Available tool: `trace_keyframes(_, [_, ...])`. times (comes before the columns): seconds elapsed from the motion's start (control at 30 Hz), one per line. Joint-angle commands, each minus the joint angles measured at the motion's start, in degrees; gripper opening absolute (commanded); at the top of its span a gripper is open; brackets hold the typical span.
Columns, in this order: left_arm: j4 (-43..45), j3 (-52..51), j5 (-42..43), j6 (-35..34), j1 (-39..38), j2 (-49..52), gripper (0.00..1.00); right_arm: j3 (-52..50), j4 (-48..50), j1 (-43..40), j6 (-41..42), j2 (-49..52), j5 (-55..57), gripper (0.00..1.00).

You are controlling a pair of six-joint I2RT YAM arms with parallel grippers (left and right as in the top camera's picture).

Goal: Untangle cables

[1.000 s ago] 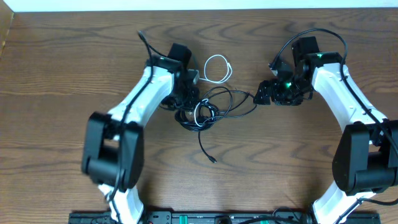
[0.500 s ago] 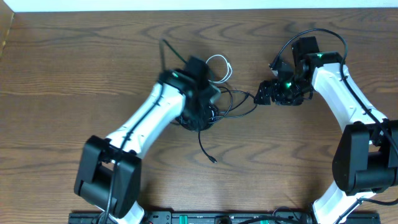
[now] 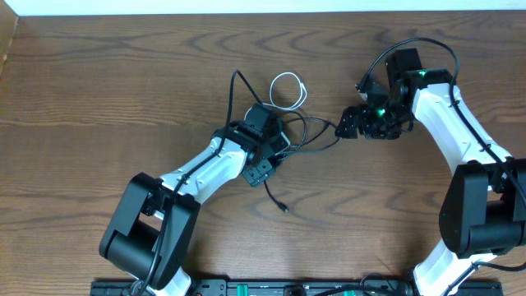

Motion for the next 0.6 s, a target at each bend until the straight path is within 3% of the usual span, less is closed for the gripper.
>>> trace_keyframes(0.0, [3.9,-3.9,-1.4,6.1,0.2,1.2,0.62,-0.4,0.0,0.2,-0.9,-0.2,-0.1,0.84])
trace_keyframes(0.23, [1.5,-4.8,3.1,6.0,0.2,1.2,0.45,-0.4,0.2,0.2,-0.9,-0.2,-0.1,0.84])
trace_keyframes(0.43, [1.3,-4.8,4.0,5.4,0.2,1.2,0.08,-0.4,0.3,0.2,-0.9,-0.2,-0.1,0.85])
trace_keyframes(0.57, [1.3,-4.3,4.0,5.4,0.2,0.7,0.08,-0.4,0.5,0.2,-1.3,-0.2,0.1,0.85])
